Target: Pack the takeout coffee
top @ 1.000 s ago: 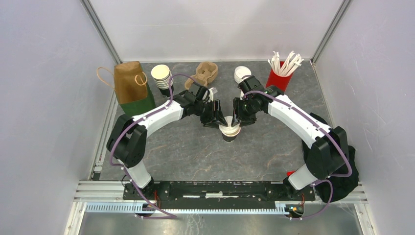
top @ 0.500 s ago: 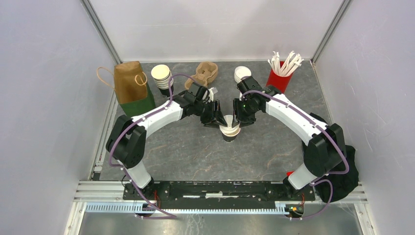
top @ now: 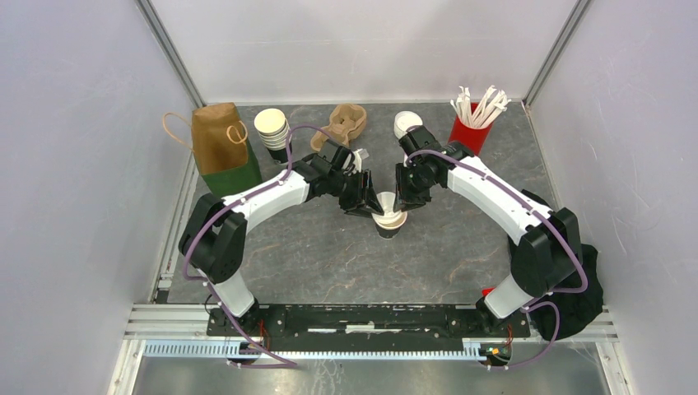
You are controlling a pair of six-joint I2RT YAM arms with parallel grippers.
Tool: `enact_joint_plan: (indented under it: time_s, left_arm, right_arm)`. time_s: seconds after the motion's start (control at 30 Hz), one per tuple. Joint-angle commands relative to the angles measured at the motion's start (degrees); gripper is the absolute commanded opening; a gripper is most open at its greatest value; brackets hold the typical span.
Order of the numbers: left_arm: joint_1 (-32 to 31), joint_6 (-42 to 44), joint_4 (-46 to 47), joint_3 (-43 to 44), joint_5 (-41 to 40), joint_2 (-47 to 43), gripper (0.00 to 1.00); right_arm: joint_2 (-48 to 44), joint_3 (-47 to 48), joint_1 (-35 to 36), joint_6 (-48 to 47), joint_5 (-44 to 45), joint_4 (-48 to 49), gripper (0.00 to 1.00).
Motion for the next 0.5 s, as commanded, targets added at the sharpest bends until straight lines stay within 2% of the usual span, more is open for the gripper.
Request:
enact_joint_plan:
  time_s: [0.0, 0.13, 0.47]
  left_arm:
    - [-0.5, 2.6, 2.1, 0.6, 1.8, -2.0, 0.5]
    - [-0.5, 2.7, 2.1, 0.6, 1.5, -2.1, 0.51]
    - [-0.4, 2.2, 1.8, 1.1, 0.2, -2.5, 0.63]
  right_arm:
    - [0.0, 2.5, 0.2, 0.9, 1.5, 0.5, 0.28]
    - [-0.2, 2.9, 0.2, 0.7, 1.8, 0.3, 0.25]
    - [-1.8, 1.4, 0.2, 0.0, 1.4, 0.1, 0.14]
